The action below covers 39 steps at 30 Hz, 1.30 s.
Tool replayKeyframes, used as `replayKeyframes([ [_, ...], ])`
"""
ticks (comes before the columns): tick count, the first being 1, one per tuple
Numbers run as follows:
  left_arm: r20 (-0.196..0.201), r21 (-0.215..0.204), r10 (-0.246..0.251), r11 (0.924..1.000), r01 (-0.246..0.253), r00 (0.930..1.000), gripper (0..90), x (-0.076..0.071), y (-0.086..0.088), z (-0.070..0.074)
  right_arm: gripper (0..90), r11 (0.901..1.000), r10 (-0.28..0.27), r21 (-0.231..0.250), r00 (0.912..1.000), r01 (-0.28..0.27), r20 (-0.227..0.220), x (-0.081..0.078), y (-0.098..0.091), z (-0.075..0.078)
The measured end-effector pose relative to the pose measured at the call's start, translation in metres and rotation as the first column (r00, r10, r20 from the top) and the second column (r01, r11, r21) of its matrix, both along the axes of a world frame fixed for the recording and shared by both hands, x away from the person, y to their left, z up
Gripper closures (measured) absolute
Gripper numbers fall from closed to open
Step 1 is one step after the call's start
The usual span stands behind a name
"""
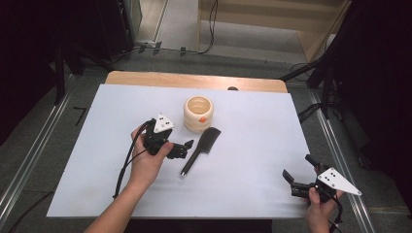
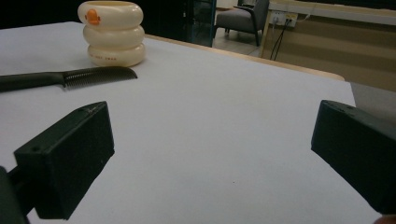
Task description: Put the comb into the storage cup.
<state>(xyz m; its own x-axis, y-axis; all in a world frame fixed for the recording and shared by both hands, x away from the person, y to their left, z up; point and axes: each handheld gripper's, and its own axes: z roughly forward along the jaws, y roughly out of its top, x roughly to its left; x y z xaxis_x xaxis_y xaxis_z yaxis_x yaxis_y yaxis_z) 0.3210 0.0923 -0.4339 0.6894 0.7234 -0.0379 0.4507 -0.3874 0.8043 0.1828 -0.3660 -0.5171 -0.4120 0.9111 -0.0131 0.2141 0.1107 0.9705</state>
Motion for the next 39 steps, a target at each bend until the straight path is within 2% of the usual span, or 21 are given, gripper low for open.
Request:
replayKeyframes([
  [6,-0.03,0.027,0.005,0.9996,-0.005,0.9995,0.0,0.002,-0.005,-0.004,0.0,1.0,-0.005,0.005,1.0,0.005,-0.002,0.0,-0.001,0.0],
  [11,-0.036,0.041,0.021,0.999,-0.02,0.9991,1.4,0.003,-0.009,-0.006,0.0,1.0,-0.002,0.0,1.0,0.002,0.0,0.0,0.0,0.0],
  [16,-0.047,0.061,0.014,0.9981,-0.011,0.9988,1.5,0.003,-0.013,-0.007,0.0,1.0,0.003,0.002,1.0,-0.003,-0.009,0.0,0.0,0.0],
  [19,-0.041,0.072,0.005,0.9974,-0.002,0.9992,1.5,0.003,-0.015,-0.007,0.0,1.0,0.001,-0.001,0.9999,-0.001,-0.011,0.001,0.0,0.0],
  [24,-0.06,0.096,0.003,0.9953,0.003,0.9982,1.6,0.004,-0.019,-0.007,0.0,1.0,0.002,0.002,0.9999,-0.002,-0.011,0.001,0.0,0.0],
  [29,-0.081,0.119,0.025,0.9928,-0.015,0.9964,4.6,0.006,-0.022,-0.01,0.0,1.0,0.0,0.002,0.9999,0.0,-0.011,0.001,0.0,0.0],
  [35,-0.109,0.131,0.022,0.9913,-0.007,0.9938,5.4,0.007,-0.025,-0.013,0.0,1.0,0.0,0.004,0.9999,0.0,-0.012,0.001,0.0,0.0],
  [37,-0.102,0.145,0.046,0.9889,-0.031,0.9937,9.0,0.006,-0.027,-0.013,0.0,1.0,0.0,0.003,0.9999,0.0,-0.012,0.001,0.0,0.0],
  [38,-0.099,0.157,0.062,0.9865,-0.046,0.9932,13.8,0.006,-0.028,-0.013,0.0,1.0,-0.001,0.004,0.9999,0.001,-0.012,0.001,0.0,0.0],
  [39,-0.107,0.16,0.055,0.9864,-0.038,0.9927,14.5,0.006,-0.029,-0.013,0.0,1.0,-0.002,0.004,0.9999,0.002,-0.012,0.001,0.0,0.0],
])
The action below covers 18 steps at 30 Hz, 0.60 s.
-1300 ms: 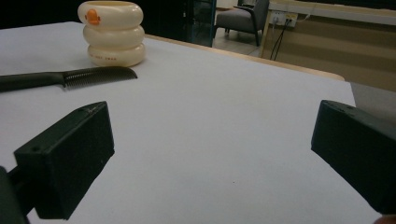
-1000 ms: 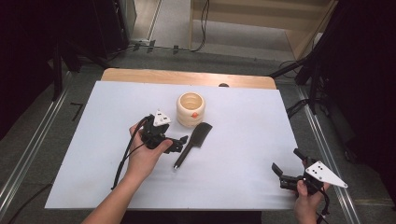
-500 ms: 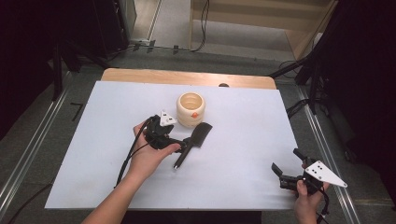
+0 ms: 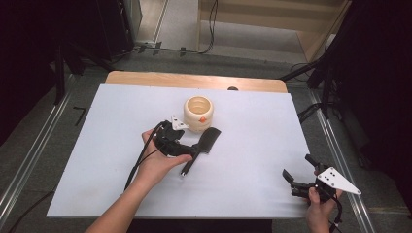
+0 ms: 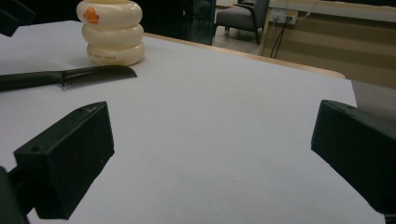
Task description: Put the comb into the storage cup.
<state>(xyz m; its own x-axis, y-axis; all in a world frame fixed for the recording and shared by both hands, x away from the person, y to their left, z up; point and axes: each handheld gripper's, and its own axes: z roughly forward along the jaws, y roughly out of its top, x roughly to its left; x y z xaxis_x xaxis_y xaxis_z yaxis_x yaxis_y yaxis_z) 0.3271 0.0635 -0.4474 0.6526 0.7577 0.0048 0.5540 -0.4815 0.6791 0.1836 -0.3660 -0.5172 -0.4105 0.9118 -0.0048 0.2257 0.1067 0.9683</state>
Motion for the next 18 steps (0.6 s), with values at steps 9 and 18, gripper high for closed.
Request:
replayKeyframes([
  [9,-0.065,0.015,-0.023,0.9996,0.024,0.9976,15.5,0.0014,-0.0048,-0.0045,0.0,1.0,-0.001,0.001,1.0,0.001,-0.001,0.0,0.0,0.0],
  [18,-0.108,0.048,-0.034,0.9981,0.039,0.9936,18.1,0.0017,-0.009,-0.0091,0.0,1.0,-0.008,-0.002,1.0,0.008,-0.004,0.0004,0.0003,-0.0001],
])
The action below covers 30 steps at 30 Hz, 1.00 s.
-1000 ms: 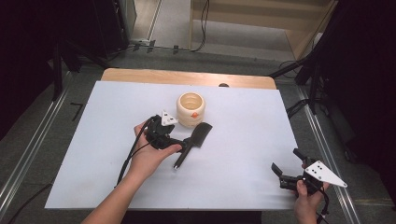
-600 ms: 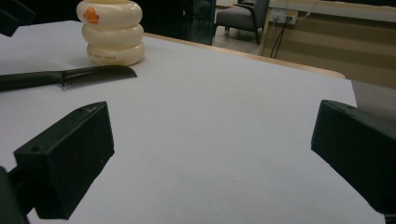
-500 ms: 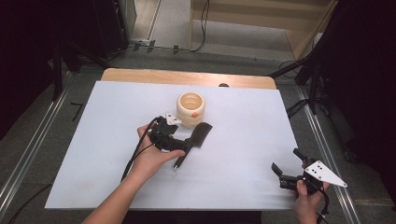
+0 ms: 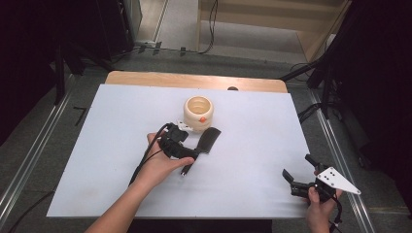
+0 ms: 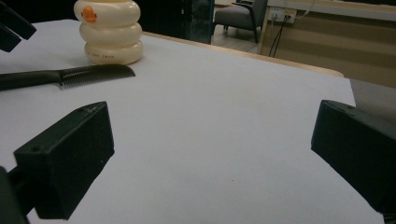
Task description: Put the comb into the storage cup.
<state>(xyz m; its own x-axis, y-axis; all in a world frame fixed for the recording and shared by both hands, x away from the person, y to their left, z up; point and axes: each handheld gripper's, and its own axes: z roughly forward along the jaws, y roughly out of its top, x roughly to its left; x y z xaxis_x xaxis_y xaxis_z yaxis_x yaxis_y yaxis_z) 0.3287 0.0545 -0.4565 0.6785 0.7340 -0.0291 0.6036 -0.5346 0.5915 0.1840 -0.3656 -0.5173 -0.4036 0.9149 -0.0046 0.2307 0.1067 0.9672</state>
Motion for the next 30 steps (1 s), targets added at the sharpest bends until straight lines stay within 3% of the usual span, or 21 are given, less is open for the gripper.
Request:
replayKeyframes([
  [15,-0.083,0.021,-0.018,0.9996,0.02,0.9964,31.4,0.001,-0.008,-0.009,0.0,1.0,-0.004,-0.009,1.0,0.004,-0.007,0.001,0.001,0.0],
  [30,-0.156,0.04,-0.057,0.9972,0.064,0.9862,49.0,0.001,-0.012,-0.014,0.0,0.9999,-0.002,-0.01,1.0,0.002,-0.008,0.001,0.001,0.0],
])
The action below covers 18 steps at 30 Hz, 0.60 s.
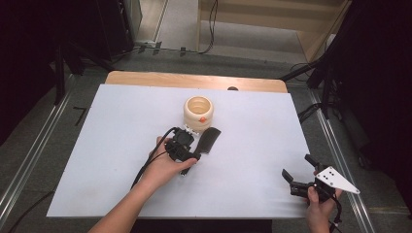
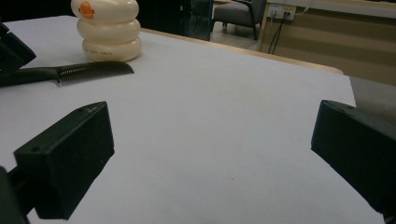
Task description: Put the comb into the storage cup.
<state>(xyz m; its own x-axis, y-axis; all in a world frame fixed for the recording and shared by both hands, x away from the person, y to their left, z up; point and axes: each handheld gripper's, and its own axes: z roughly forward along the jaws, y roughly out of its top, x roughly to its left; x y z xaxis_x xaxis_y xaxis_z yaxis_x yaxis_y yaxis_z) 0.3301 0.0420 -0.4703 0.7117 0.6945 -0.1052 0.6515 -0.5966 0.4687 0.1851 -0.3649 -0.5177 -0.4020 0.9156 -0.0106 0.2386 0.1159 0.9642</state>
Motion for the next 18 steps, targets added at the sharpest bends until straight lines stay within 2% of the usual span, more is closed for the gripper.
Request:
replayKeyframes([
  [7,-0.02,-0.003,0.008,1.0,-0.008,0.9998,56.1,0.0003,-0.0018,-0.0014,0.0,1.0,0.0,0.0,1.0,0.0,0.0,0.0,-0.0001,0.0],
  [18,-0.017,0.045,0.0,0.999,0.001,0.9999,61.5,-0.0006,-0.0069,-0.0067,0.0,1.0,-0.001,-0.001,1.0,0.001,-0.001,0.0,0.0,0.0],
])
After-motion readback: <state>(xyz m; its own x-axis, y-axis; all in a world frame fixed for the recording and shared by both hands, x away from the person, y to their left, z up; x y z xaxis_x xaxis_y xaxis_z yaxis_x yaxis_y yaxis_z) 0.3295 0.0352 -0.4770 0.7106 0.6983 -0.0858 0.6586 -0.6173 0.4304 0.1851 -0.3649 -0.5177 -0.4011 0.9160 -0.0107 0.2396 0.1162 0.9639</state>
